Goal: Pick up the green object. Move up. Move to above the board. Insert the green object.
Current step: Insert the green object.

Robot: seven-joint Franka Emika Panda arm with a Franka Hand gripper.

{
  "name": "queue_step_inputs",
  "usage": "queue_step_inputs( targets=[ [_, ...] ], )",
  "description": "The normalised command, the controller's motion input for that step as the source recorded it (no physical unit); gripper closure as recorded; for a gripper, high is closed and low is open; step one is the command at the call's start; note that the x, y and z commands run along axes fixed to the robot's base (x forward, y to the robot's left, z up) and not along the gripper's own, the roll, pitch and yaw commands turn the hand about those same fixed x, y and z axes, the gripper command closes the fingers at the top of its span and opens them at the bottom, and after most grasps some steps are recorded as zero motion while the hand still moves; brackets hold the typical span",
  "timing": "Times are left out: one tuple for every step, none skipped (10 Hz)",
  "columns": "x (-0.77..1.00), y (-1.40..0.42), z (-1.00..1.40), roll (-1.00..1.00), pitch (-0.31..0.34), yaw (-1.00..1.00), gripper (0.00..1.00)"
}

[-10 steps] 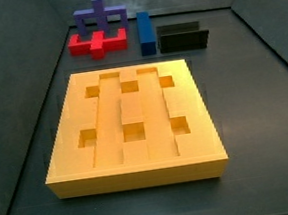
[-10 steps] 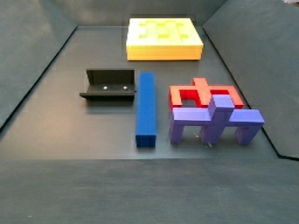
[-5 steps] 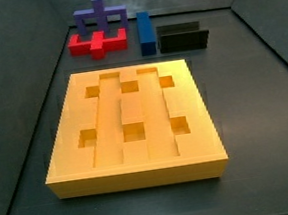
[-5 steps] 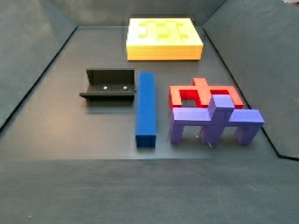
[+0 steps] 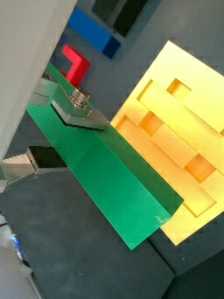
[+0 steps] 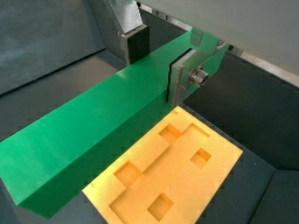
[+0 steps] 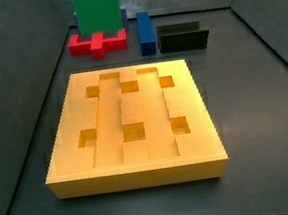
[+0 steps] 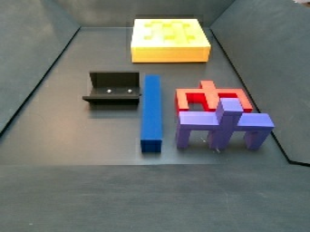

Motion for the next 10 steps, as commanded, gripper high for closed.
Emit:
queue_step_inputs(
  targets=[
    [-0.16, -0.10, -0.75, -0.06, -0.153, 0.17, 1.00],
    [-0.11, -0.15, -0.85, 0.00, -0.201, 0.09, 1.00],
    [-0.09, -0.16, -0.87, 0.03, -0.193, 0.05, 1.00],
    [-0.09, -0.19, -0.88, 0.08, -0.190, 0.05, 1.00],
    [-0.05, -0.19, -0.88, 0.12, -0.169, 0.03, 1.00],
    [0.00, -0.14, -0.88, 0.22, -0.090, 0.00, 1.00],
    [0.02, -0.22, -0.72, 0.33, 0.000, 0.00, 1.00],
    [0.00, -0.19, -0.77, 0.31, -0.010, 0.00, 1.00],
    [0.00, -0.15, -0.78, 0.27, -0.044, 0.00, 1.00],
    [-0.05, -0.10, -0.74, 0.19, -0.044, 0.00, 1.00]
  ],
)
